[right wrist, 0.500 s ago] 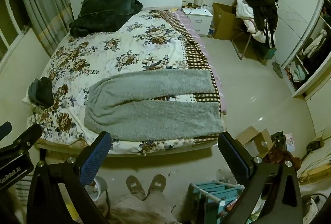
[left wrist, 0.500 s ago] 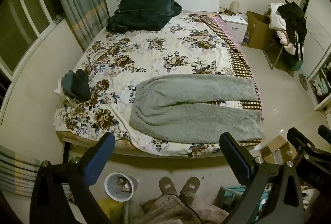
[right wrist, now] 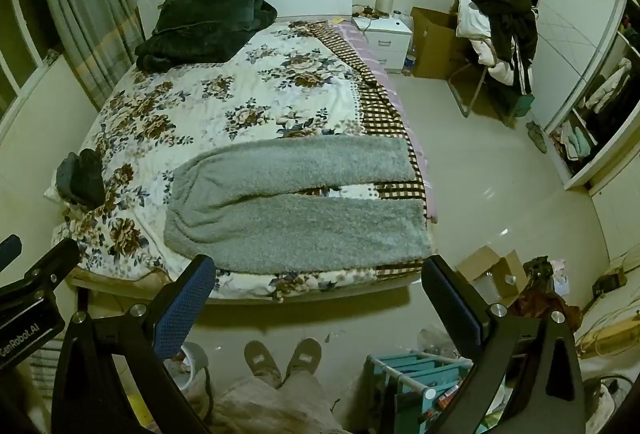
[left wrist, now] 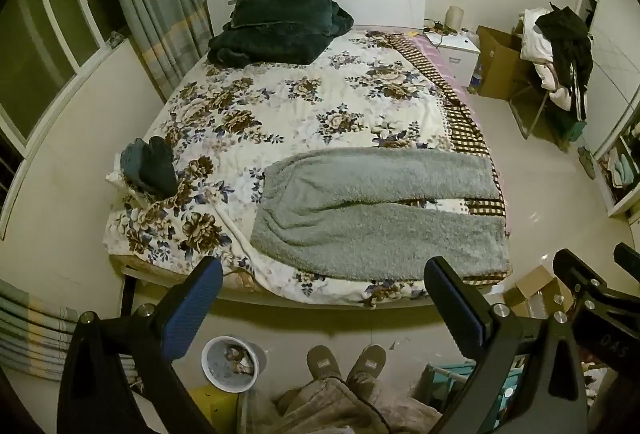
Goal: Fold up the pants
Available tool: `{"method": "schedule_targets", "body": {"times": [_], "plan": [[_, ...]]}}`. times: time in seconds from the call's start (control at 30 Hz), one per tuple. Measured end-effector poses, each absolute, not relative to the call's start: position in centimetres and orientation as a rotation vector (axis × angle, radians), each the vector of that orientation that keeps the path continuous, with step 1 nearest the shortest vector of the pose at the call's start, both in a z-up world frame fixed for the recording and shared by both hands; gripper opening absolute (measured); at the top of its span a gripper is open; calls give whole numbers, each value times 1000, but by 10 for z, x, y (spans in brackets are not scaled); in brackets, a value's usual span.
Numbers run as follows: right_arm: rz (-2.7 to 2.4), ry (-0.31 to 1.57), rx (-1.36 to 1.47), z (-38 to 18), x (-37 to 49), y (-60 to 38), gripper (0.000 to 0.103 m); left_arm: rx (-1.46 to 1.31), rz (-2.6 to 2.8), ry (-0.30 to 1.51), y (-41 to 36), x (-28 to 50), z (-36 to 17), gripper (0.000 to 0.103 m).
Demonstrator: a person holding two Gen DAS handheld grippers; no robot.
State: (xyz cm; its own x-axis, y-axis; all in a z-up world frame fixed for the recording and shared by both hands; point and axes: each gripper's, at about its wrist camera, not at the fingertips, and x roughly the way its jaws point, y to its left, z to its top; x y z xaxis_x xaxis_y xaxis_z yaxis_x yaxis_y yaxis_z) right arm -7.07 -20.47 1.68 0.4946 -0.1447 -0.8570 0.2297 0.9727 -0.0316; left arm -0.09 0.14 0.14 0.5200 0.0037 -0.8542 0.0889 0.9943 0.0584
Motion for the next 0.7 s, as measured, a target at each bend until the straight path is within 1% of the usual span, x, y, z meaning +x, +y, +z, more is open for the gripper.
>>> {"method": "schedule_targets", "body": {"times": [0.47,0.53,0.7], "plan": [[-228,1025,88,21,-72,-203,103,100,-50,1016,0,1,10,103],[-228,1024,85,31,-71,-201,103,98,-47,1015,0,0,14,103],[-225,1023,82,33,-71,-199,103,94,-45,1011,-4,-2,18,103]]}}
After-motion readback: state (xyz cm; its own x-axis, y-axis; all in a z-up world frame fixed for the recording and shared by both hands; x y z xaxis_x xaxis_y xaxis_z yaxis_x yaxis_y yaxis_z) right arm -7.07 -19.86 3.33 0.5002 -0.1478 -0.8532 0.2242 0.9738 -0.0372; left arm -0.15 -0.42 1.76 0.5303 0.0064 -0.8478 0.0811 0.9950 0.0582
